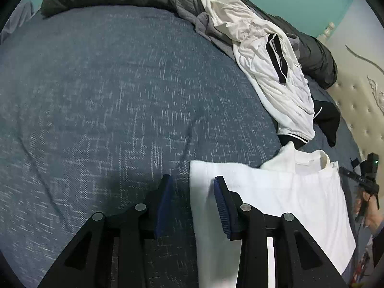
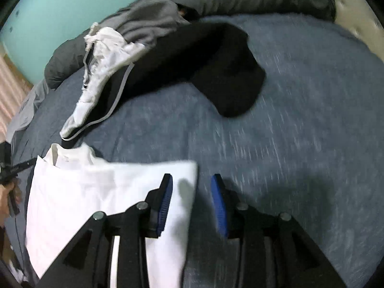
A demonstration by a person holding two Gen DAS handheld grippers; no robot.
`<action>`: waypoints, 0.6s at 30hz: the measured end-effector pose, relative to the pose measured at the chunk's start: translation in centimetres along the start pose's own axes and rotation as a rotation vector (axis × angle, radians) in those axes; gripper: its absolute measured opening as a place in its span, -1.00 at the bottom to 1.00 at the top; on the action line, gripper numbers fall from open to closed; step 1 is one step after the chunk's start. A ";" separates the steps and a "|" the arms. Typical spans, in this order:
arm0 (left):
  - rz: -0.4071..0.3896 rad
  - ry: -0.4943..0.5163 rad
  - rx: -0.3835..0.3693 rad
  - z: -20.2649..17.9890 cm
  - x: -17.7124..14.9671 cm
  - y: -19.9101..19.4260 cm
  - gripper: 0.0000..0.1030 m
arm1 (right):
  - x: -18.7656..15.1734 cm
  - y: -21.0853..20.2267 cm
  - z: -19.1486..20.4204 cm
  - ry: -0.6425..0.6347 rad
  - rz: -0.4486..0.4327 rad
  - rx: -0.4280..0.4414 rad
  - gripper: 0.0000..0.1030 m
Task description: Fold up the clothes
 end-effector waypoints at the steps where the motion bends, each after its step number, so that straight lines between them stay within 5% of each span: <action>1: -0.002 -0.006 -0.015 0.1 -0.1 0.0 -0.21 | -0.2 0.2 -0.1 0.007 -0.001 0.013 -0.34; 6: -0.008 -0.003 -0.057 -0.2 -0.2 -0.1 -0.26 | -0.1 0.9 0.3 0.011 -0.011 0.054 -0.34; 9: -0.014 0.008 -0.062 -0.6 -0.1 0.0 -0.91 | 0.0 1.5 0.8 -0.011 -0.002 0.054 -0.51; 10: -0.015 0.013 -0.060 -0.7 -0.2 0.0 -0.91 | -0.1 1.6 1.0 -0.019 0.003 0.053 -0.75; 18: -0.108 -0.016 -0.040 0.5 1.5 -3.5 -0.92 | 1.3 0.0 1.6 -0.069 -0.074 0.024 -0.89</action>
Point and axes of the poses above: each gripper's, at about its wrist camera, not at the fingertips, and y roughly the way its jaws point, z to its left, x to its top, the point moved 5 cm from there along y, roughly the way its jaws point, and after that the axes turned 10 degrees about x, right-handed, at the moved point
